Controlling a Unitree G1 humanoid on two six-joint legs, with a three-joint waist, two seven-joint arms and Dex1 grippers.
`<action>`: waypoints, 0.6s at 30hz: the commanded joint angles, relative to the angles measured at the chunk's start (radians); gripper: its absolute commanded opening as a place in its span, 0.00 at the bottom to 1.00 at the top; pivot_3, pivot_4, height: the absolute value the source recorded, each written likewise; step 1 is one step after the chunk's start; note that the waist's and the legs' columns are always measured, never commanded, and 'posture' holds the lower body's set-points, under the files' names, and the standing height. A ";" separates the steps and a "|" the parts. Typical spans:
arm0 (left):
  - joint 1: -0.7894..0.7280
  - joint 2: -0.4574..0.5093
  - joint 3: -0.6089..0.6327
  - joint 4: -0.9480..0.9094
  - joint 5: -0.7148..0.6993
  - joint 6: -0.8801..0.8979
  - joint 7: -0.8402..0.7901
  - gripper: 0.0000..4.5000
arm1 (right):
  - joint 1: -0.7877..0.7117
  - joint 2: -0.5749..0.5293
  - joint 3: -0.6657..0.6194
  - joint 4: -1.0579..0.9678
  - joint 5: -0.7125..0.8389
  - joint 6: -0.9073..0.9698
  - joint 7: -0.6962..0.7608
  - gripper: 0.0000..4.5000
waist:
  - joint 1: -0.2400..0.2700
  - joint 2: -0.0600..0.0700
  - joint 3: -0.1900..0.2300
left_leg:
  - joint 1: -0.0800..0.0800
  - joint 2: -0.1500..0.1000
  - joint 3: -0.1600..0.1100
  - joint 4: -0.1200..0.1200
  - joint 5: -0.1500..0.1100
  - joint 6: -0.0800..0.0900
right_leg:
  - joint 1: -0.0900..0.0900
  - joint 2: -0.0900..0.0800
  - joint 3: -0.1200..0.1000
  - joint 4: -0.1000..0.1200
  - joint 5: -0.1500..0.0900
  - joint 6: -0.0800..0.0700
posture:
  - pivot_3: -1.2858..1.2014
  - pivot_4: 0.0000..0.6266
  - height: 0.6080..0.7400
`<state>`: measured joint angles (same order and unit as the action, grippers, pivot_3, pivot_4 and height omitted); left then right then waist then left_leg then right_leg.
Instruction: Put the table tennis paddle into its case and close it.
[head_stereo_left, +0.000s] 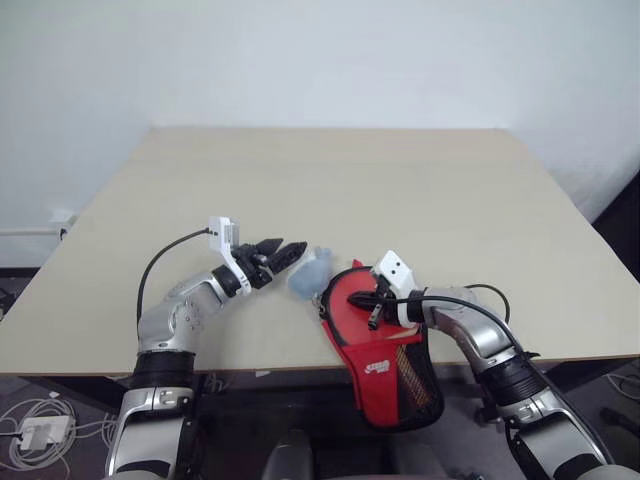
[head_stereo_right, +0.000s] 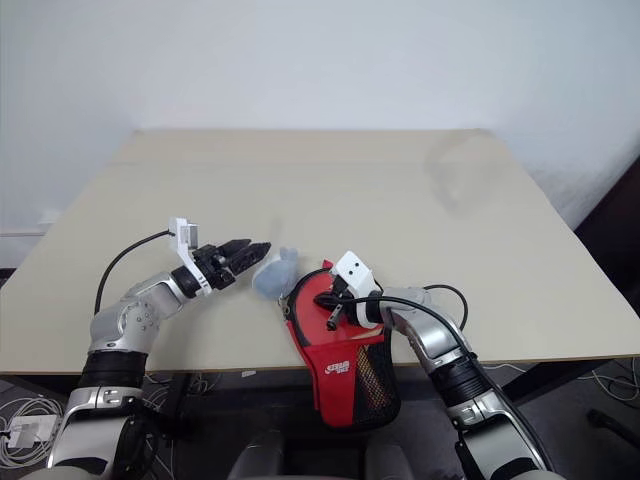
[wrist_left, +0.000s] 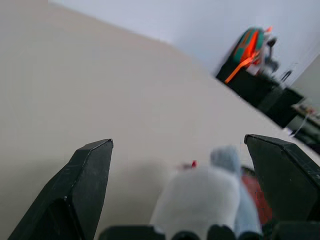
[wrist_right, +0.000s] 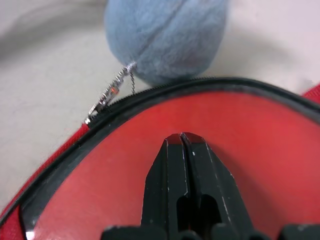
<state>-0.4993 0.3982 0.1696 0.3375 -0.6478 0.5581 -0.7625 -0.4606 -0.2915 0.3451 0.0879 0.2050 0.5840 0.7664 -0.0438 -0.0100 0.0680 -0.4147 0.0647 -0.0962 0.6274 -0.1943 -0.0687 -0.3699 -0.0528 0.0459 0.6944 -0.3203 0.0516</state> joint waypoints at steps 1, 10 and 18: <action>-0.032 -0.006 0.018 0.036 0.004 -0.009 -0.021 1.00 | -0.003 0.006 -0.006 -0.013 -0.005 -0.011 0.002 0.00 | 0.000 0.000 0.000 | 0.000 0.000 0.000 0.000 0.000 0.000 | 0.000 0.000 0.000 0.000 0.000 0.000 | 0.52 0.00 0.57; -0.045 -0.017 0.004 0.125 0.029 0.011 -0.072 1.00 | 0.006 0.025 -0.006 -0.026 -0.008 0.003 -0.005 0.00 | 0.000 0.000 0.000 | 0.000 0.000 0.000 0.000 0.000 0.000 | 0.000 0.000 0.000 0.000 0.000 -0.001 | 0.52 0.00 0.57; -0.026 -0.050 0.001 0.133 0.031 0.060 -0.111 1.00 | 0.009 0.034 -0.003 -0.032 -0.010 0.016 -0.006 0.00 | 0.000 0.000 0.000 | 0.000 0.000 0.000 0.000 0.000 0.000 | 0.000 0.000 0.000 0.000 0.001 -0.001 | 0.52 0.00 0.57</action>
<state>-0.5149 0.3496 0.1684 0.4842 -0.6066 0.6096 -0.8563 -0.4552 -0.2594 0.3448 0.0853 0.1948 0.5934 0.7617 -0.0441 -0.0101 0.0678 -0.4146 0.0648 -0.0965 0.6276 -0.1942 -0.0688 -0.3697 -0.0527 0.0457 0.6948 -0.3198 0.0507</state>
